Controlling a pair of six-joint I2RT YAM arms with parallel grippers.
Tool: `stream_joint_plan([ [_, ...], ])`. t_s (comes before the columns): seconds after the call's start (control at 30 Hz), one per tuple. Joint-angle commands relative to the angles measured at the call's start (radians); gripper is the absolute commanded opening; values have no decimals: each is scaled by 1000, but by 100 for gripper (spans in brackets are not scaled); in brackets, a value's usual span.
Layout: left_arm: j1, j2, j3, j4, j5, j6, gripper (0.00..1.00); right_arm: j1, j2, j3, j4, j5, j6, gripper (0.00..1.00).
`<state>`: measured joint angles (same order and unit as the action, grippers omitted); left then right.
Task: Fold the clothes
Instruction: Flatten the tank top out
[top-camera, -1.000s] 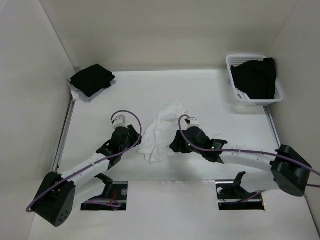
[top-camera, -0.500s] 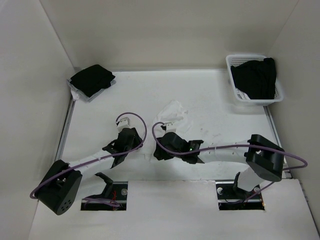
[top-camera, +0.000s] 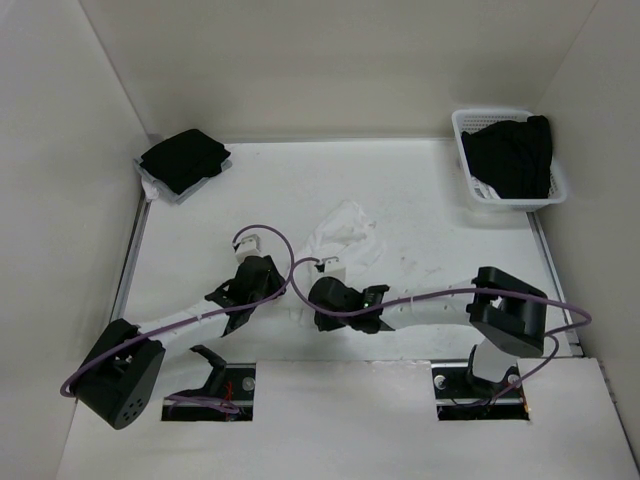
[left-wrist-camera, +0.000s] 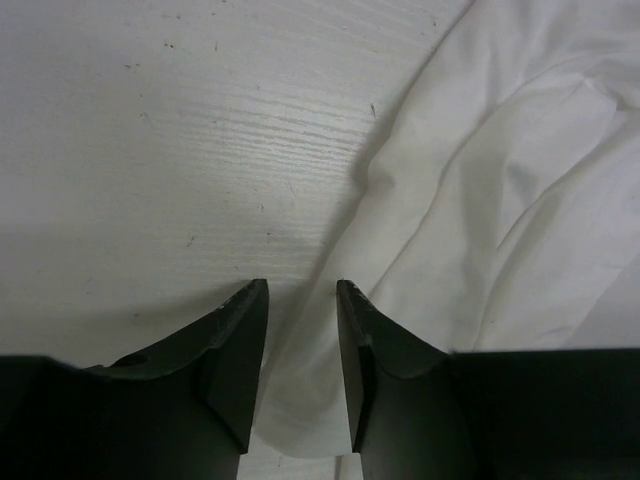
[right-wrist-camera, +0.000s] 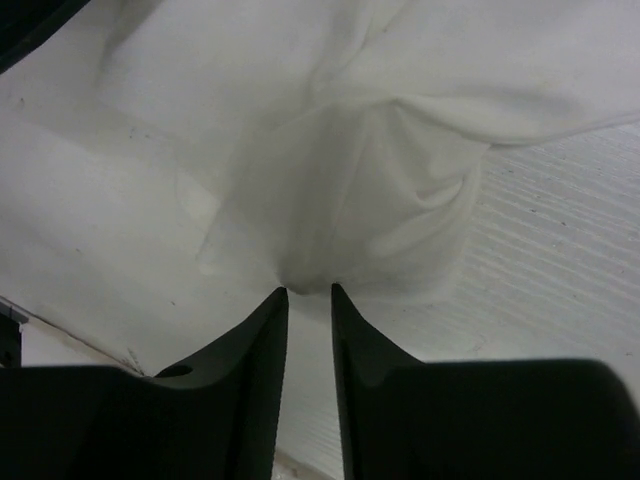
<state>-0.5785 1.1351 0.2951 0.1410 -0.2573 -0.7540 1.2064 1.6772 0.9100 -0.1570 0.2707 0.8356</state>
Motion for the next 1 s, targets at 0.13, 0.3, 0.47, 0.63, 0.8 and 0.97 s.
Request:
stream_joint_plan([
  [0.13,12,-43,25,12,30,9,23,-12,-231,-83,17,142,34,3],
  [0.3,21,-74,42,-9,29,18,31,-92,-615,-287,23,142,74,1],
  [0.47,19,-100,42,-40,30,12,40,-204,-982,-431,7,90,100,2],
  [0.63,-78,-83,47,-26,62,-11,45,-287,-1064,-496,-87,16,141,3],
  [0.8,-265,-28,134,81,78,-16,48,-270,-1018,-507,-78,64,146,2],
  [0.97,-477,87,266,164,-15,-57,45,-271,-999,-502,-79,99,137,2],
])
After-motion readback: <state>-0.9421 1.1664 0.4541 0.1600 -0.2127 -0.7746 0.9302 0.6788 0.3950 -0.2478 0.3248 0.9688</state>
